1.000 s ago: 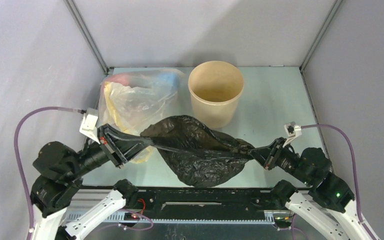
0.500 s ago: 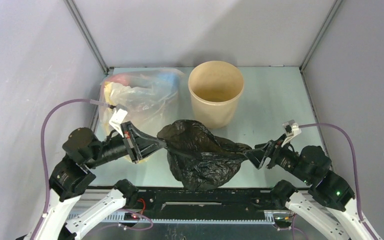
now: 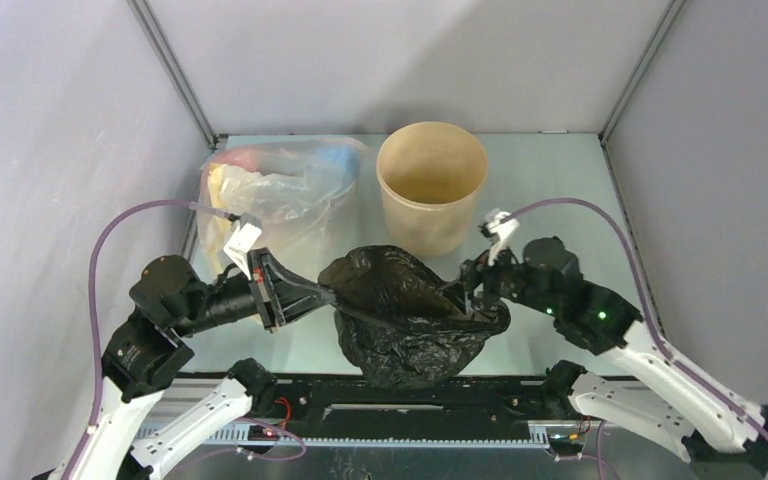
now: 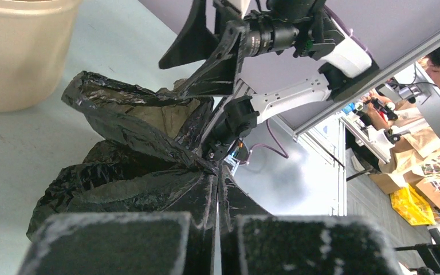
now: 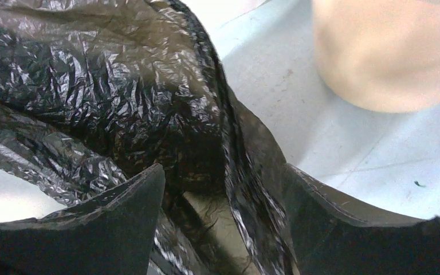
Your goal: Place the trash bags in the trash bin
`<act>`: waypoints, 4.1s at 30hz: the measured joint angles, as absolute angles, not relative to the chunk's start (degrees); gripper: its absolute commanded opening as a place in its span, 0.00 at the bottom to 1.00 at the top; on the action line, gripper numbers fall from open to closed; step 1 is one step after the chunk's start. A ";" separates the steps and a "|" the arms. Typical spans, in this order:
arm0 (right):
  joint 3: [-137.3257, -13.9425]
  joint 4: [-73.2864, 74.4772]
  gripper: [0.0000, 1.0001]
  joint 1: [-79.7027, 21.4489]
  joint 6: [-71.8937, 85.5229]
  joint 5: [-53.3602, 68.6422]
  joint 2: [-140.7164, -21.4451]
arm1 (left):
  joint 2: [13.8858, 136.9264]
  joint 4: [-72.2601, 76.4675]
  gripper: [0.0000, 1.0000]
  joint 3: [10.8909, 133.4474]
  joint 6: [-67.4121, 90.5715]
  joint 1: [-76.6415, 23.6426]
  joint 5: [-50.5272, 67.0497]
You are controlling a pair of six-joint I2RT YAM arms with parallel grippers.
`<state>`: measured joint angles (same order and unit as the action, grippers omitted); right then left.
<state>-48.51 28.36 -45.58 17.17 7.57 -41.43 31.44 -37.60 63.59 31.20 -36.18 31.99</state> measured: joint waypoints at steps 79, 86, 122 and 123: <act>-104.75 17.06 0.00 -13.52 12.78 1.48 -75.85 | 81.36 -19.16 0.00 118.08 37.34 -18.74 27.40; -118.43 17.72 0.00 -10.13 15.07 6.48 -84.05 | 91.50 -11.70 0.00 129.60 46.30 -14.68 32.69; -111.11 15.33 0.00 -7.68 21.47 12.51 -81.58 | 86.98 5.72 0.00 113.97 57.12 -11.86 40.07; -111.53 15.57 0.00 -7.64 21.50 12.58 -81.58 | 86.91 5.87 0.00 114.13 57.23 -11.86 40.27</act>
<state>-111.53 15.57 -7.64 21.50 12.58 -81.58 86.91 5.87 114.13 57.23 -11.86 40.27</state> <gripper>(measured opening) 0.007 0.003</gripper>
